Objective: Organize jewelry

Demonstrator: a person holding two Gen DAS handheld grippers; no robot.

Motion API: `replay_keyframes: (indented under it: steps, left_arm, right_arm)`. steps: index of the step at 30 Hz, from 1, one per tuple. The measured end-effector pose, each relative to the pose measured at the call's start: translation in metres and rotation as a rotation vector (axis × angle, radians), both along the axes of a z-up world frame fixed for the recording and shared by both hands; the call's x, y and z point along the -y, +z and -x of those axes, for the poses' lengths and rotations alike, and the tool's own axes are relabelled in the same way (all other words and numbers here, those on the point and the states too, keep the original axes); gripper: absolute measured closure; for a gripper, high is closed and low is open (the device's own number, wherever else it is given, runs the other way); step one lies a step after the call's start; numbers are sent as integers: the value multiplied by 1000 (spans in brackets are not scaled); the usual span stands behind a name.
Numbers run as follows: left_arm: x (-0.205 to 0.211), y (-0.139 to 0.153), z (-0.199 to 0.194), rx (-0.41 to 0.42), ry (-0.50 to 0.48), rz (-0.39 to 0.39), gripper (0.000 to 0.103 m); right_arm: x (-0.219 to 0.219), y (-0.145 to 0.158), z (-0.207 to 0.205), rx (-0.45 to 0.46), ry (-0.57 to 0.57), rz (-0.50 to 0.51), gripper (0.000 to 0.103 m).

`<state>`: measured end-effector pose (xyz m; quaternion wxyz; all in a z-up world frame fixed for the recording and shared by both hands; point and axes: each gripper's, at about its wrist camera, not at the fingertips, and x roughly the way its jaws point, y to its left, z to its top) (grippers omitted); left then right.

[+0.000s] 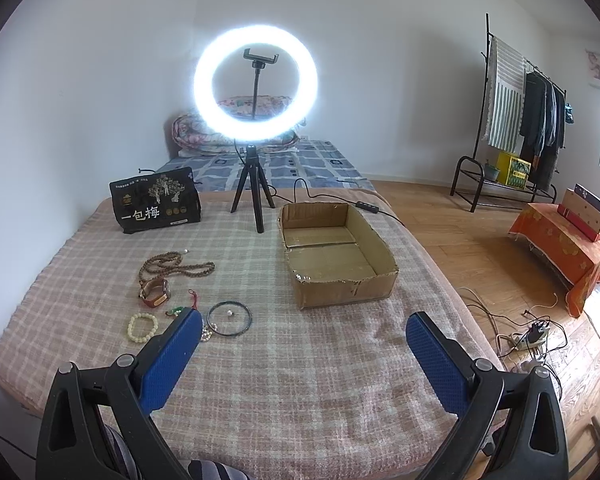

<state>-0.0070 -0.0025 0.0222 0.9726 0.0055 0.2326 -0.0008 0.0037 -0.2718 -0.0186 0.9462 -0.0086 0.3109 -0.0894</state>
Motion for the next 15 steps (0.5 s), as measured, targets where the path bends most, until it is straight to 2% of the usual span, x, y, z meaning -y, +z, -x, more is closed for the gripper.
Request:
replay_keyframes:
  steps: [15]
  left_arm:
    - [-1,-2,1,3,-1,1,0]
  right_arm:
    - [-1,-1,-1,-6,2,-3,0]
